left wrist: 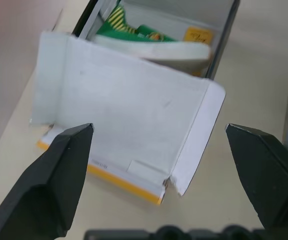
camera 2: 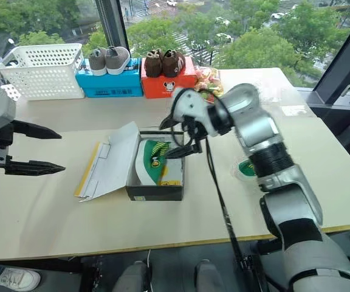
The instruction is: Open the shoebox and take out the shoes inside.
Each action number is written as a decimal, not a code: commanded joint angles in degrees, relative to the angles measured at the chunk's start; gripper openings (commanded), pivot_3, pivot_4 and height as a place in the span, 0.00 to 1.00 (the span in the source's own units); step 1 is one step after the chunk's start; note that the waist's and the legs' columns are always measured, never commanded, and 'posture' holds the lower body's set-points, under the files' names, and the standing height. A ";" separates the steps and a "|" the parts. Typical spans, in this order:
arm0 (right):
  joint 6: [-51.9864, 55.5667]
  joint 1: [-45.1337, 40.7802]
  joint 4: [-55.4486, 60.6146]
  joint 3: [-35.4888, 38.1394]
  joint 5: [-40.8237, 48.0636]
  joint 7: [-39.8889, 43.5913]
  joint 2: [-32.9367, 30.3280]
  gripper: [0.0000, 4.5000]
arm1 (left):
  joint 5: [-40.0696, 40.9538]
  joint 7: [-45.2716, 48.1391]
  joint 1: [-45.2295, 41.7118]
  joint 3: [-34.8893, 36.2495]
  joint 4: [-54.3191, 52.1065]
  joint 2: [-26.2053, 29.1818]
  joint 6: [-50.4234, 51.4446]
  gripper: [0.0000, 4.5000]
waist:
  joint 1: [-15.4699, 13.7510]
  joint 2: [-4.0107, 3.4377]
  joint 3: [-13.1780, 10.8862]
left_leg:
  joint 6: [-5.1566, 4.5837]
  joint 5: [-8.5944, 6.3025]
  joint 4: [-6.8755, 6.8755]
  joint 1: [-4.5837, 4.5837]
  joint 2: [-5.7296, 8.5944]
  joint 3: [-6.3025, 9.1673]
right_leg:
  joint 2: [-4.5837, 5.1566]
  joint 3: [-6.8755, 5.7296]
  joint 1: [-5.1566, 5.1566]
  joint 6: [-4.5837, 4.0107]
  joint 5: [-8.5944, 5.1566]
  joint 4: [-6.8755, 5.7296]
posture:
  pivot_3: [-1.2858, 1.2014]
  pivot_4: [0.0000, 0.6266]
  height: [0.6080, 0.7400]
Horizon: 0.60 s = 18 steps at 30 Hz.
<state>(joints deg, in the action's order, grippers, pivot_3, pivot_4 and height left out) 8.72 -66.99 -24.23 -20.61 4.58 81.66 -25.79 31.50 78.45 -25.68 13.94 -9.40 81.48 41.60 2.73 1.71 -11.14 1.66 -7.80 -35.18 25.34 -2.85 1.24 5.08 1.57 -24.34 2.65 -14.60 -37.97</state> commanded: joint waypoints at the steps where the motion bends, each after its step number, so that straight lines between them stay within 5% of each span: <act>1: -10.30 -4.02 -11.61 -0.71 -3.95 -2.98 3.35 1.00 | -1.64 -0.45 3.97 7.86 -2.07 1.08 0.10 1.00 | -0.19 0.02 -0.02 | 0.00 0.00 0.00 0.00 0.00 0.00 | 0.00 0.00 0.00 -0.05 0.03 -0.02 | 0.52 0.24 1.00; 9: -29.79 -12.34 -36.45 -5.33 -18.20 -17.22 6.55 1.00 | -1.72 -1.02 11.78 19.23 -7.87 -0.80 5.07 1.00 | 0.07 0.03 -0.03 | 0.02 0.00 0.17 -0.04 -0.01 0.01 | -0.01 -0.02 -0.03 -0.21 0.10 0.01 | 0.52 0.24 1.00; 18: -35.69 -14.34 -43.63 -5.45 -23.08 -21.41 10.00 1.00 | -1.09 -2.09 12.66 21.09 -9.33 -1.36 6.14 1.00 | 0.90 0.03 -0.03 | 0.03 0.01 0.18 -0.07 -0.01 0.03 | -0.02 -0.01 0.00 -0.24 0.11 -0.03 | 0.52 0.24 1.00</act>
<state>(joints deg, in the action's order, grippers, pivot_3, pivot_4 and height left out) -25.51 -79.58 -67.24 -26.48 -17.60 61.81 -16.01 29.76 76.89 -12.79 32.62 -18.05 79.69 47.56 3.62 1.75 -11.17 1.68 -7.79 -35.00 25.26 -2.86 1.27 5.06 1.55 -24.34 2.41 -14.48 -38.00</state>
